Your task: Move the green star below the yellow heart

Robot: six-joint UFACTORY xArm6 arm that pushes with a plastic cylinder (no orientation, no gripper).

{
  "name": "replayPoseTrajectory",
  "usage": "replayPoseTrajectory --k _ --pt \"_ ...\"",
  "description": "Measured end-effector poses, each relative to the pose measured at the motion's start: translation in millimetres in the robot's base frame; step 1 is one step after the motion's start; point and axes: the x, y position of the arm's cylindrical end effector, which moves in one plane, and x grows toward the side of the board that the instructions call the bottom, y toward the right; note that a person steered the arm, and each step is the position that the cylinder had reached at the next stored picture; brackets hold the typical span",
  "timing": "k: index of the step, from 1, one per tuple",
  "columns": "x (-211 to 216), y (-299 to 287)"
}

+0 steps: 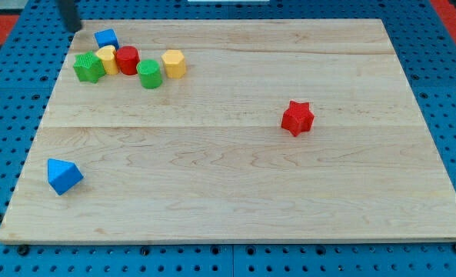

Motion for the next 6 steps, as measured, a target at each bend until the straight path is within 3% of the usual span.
replayPoseTrajectory --k 2,3,4,5,6 --pt "94 79" --pt "74 89" --pt "64 34" --pt "45 100" --pt "71 204"
